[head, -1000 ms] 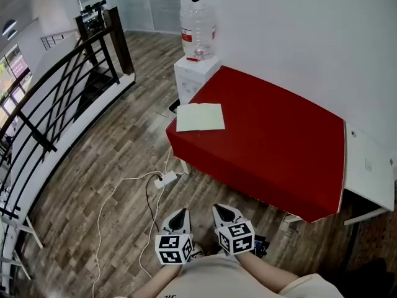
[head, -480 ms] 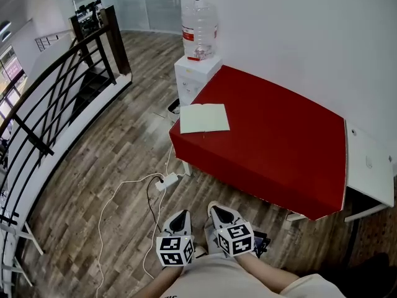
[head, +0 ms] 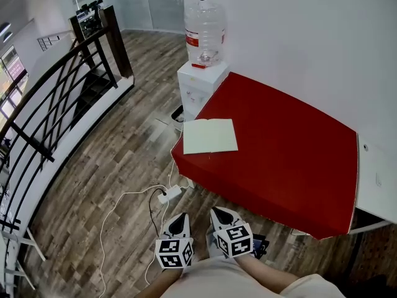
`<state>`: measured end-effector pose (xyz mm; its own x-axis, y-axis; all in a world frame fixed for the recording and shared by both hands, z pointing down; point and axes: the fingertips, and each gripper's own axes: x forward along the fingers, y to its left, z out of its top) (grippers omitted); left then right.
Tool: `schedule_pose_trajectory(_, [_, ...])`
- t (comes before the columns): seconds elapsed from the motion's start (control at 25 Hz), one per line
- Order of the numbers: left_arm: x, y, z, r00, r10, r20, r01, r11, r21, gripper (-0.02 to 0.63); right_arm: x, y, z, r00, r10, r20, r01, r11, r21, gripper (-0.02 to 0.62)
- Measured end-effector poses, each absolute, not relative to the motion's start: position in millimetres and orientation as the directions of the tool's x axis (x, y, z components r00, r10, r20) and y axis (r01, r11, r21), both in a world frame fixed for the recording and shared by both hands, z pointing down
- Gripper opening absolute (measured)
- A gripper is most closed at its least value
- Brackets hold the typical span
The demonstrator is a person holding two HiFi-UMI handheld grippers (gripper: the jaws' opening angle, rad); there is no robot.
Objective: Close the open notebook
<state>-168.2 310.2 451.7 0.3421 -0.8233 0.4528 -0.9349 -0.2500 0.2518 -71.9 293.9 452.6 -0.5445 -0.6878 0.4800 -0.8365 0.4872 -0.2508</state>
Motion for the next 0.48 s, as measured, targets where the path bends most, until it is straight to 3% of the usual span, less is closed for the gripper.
schedule_pose_trajectory(0.48, [-136, 107, 438, 0.317, -0.838, 0.444, -0.942, -0.227, 0.246, 0.006, -45, 98, 437, -0.571, -0.665, 0.482, -0.812, 0.545, -0.211, 0.006])
